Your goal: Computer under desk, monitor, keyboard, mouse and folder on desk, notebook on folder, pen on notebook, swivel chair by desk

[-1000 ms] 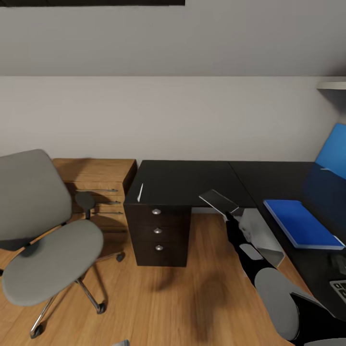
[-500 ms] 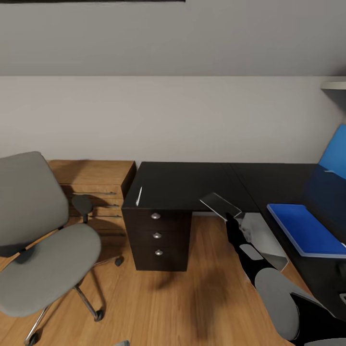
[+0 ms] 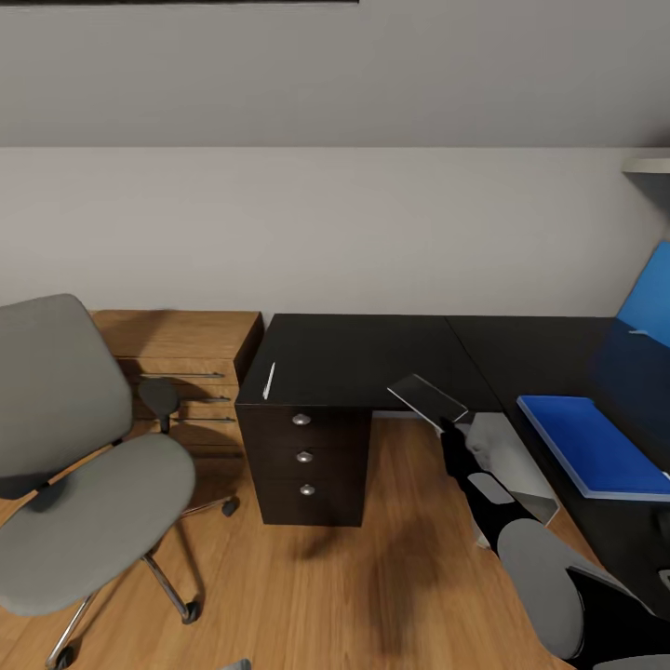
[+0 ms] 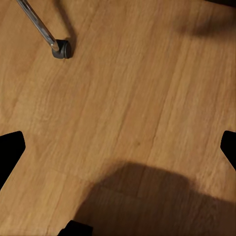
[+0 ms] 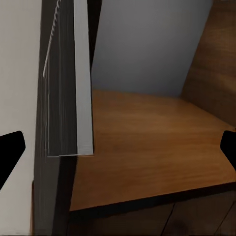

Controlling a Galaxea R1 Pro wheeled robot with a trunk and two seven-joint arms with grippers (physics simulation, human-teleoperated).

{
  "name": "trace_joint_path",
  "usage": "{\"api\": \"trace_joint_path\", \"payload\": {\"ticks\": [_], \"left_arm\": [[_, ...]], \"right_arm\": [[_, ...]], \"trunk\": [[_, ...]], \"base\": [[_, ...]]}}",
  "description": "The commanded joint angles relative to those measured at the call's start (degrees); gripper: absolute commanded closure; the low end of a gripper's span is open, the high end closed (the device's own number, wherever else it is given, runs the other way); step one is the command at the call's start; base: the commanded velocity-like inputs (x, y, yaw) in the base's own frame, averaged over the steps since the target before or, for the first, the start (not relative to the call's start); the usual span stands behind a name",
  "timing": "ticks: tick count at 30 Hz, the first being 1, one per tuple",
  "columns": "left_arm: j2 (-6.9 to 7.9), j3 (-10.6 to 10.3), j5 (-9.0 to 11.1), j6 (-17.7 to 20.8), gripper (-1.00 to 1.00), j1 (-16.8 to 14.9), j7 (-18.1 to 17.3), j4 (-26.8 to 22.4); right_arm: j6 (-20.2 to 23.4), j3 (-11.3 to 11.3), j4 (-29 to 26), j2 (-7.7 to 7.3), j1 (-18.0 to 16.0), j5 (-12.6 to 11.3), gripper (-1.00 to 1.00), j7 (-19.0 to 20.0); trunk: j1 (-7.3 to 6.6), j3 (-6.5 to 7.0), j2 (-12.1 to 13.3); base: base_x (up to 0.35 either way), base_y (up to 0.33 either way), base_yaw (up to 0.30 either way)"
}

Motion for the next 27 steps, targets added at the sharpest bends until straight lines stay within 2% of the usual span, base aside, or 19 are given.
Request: {"api": "trace_joint_path", "payload": {"ticks": [1,8,27], "left_arm": [[0.05,-0.5,0.6,-0.3,-1.00,-0.1,0.4,0.0],[0.05,-0.5,0.6,-0.3,-1.00,-0.1,0.4,0.0],[0.04,-0.6,0.6,-0.2,-1.00,0.0,0.4,1.9]], "right_arm": [[0.8,0.0,0.1,-0.01,-0.1,-0.6,-1.00,0.3],[2.6,0.0,0.1,0.05,-0.1,-0.6,-1.00,0.3],[2.1,-0.2,-0.2,-0.01,-0.1,-0.6,-1.00,0.6]], "trunk": [[-0.01,-0.05,0.0],[-0.01,-0.05,0.0],[-0.01,-0.05,0.0]], "base": [[0.000,0.000,0.000],[0.045,0.031,0.000],[0.049,0.017,0.000]]}}
